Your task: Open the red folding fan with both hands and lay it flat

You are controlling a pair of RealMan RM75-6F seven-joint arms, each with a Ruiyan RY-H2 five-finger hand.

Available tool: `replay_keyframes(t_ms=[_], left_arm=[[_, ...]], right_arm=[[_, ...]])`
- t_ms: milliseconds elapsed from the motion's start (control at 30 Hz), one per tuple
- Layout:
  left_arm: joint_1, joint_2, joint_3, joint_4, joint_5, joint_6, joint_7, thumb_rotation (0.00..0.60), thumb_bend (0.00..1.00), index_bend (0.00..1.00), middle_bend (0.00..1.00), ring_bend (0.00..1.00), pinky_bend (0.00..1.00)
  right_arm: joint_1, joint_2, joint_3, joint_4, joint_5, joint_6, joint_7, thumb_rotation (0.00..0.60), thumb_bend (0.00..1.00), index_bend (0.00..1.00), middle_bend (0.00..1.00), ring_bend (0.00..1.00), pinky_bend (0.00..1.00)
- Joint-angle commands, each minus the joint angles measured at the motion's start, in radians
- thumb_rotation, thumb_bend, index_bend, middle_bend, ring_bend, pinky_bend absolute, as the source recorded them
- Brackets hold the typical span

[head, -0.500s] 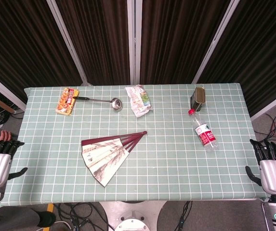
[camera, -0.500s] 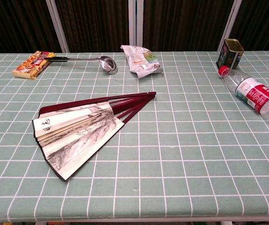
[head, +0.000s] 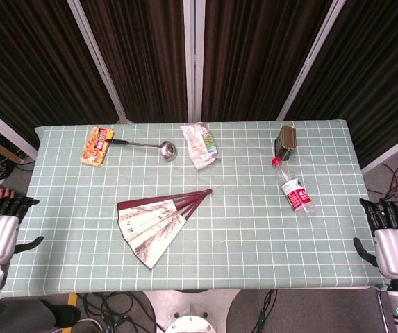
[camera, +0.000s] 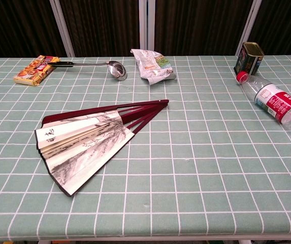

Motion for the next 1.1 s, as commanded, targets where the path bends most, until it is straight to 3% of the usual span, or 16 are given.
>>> replay_keyframes(t_ms=[33, 367, 567, 767, 1100], left_arm=[[-0.065, 0.017, -0.031, -0.015, 0.024, -0.061, -0.057, 0.6, 0.0, 0.24, 0.22, 0.18, 0.15], [-0.391, -0.012, -0.132, -0.004, -0.017, -0.472, -0.233, 0.6, 0.01, 0.25, 0.22, 0.18, 0.22], [-0.555, -0.108, -0.172, 0.06, -0.114, -0.67, -0.237, 0.6, 0.13, 0.3, 0.27, 0.23, 0.29], [-0.679, -0.23, -0.175, 0.161, -0.246, -0.823, -0.2, 0.6, 0.19, 0.31, 0.32, 0.29, 0.36], [-0.817, -0.361, -0.13, 0.318, -0.511, -0.942, -0.067, 0.6, 0.24, 0.27, 0.33, 0.3, 0.4]], right_arm=[[0.007, 0.012, 0.006, -0.006, -0.008, 0.002, -0.009, 0.6, 0.23, 0.05, 0.13, 0.0, 0.0], [0.023, 0.037, 0.002, -0.036, -0.029, -0.015, -0.025, 0.6, 0.22, 0.05, 0.12, 0.0, 0.0], [0.022, 0.051, 0.0, -0.059, -0.034, -0.01, -0.043, 0.6, 0.22, 0.05, 0.12, 0.0, 0.0], [0.026, 0.058, -0.002, -0.079, -0.029, -0.022, -0.053, 0.6, 0.23, 0.05, 0.12, 0.0, 0.0], [0.04, 0.063, 0.004, -0.088, -0.009, -0.047, -0.056, 0.6, 0.22, 0.05, 0.12, 0.0, 0.0]])
